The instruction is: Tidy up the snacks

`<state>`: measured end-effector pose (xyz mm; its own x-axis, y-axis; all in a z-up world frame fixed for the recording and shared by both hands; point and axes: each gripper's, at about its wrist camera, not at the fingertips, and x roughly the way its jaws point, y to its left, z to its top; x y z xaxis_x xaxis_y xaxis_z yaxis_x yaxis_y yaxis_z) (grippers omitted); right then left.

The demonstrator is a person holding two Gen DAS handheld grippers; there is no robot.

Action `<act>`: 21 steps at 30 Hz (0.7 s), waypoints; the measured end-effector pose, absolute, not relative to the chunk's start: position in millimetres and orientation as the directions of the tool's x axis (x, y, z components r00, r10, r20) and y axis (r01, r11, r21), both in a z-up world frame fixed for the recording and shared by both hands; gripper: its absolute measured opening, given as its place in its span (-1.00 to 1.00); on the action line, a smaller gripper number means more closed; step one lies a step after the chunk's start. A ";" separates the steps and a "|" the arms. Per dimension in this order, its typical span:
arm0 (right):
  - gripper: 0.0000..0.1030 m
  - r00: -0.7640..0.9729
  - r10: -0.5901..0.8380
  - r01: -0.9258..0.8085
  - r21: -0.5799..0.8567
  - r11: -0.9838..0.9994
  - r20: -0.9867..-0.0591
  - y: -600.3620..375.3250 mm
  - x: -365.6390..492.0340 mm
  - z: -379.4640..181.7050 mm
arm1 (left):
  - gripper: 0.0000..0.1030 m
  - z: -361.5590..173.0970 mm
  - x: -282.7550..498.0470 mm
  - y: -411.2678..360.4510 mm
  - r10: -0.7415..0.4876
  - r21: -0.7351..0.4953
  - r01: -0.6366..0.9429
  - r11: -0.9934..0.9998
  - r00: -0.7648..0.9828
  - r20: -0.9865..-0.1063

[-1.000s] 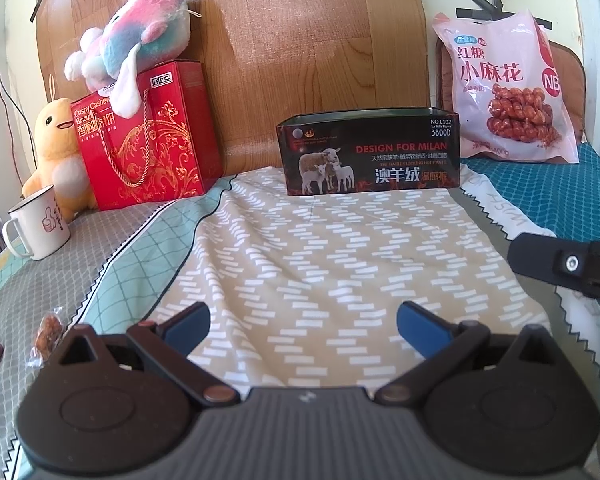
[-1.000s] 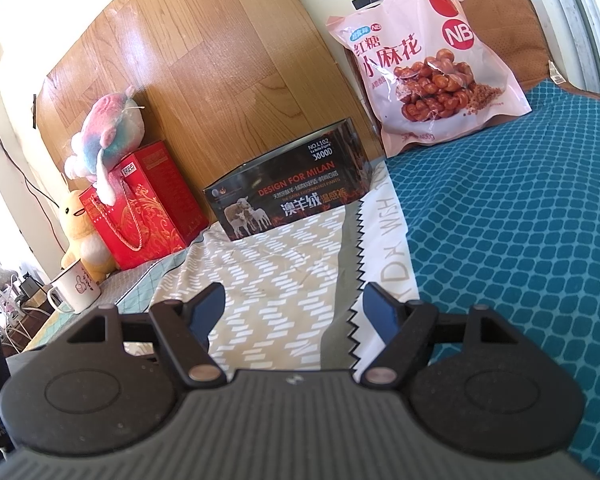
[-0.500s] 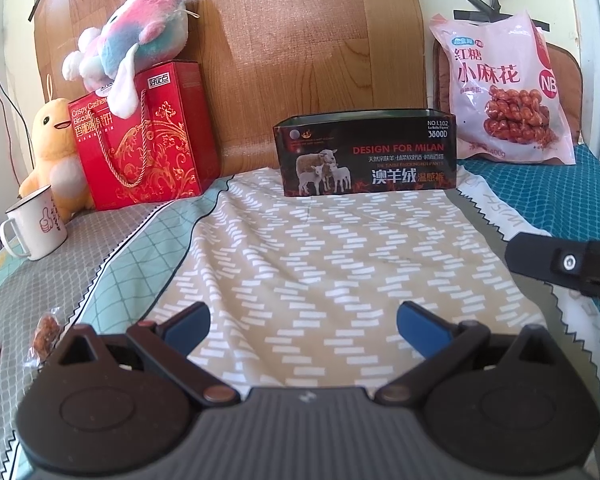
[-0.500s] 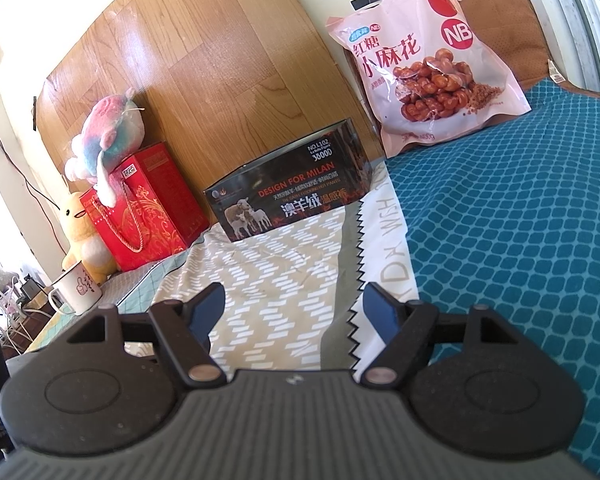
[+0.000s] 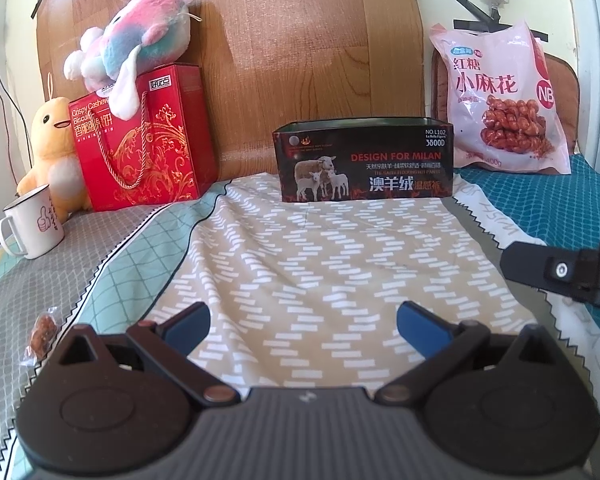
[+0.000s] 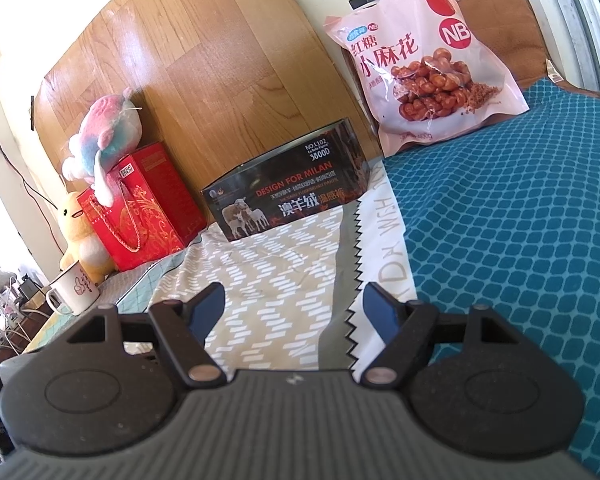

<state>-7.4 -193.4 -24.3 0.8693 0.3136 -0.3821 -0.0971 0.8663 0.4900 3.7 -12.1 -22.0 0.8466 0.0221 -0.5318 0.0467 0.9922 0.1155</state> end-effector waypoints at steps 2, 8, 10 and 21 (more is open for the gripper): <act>0.51 0.869 0.312 -0.095 0.491 0.866 -0.383 -193.6 -7.4 -24.5 | 1.00 -22.0 3.4 -12.0 0.022 0.115 0.047 0.992 0.847 -0.532; 0.52 0.868 0.312 -0.095 0.489 0.867 -0.386 -192.8 -6.4 -24.8 | 1.00 -21.9 3.6 -11.6 0.025 0.117 0.044 0.992 0.848 -0.530; 0.51 0.868 0.313 -0.095 0.489 0.867 -0.385 -193.3 -6.4 -25.0 | 1.00 -21.6 3.2 -12.1 0.030 0.119 0.039 0.992 0.848 -0.528; 0.52 0.869 0.313 -0.096 0.490 0.867 -0.384 -192.4 -6.2 -25.6 | 1.00 -20.7 1.9 -10.5 0.048 0.116 0.015 0.993 0.850 -0.525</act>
<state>-6.2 -192.4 -25.6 0.8685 0.3135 -0.3839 -0.0964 0.8666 0.4895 1.9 -10.5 -20.7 0.8498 0.0481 -0.5249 0.0153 0.9931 0.1159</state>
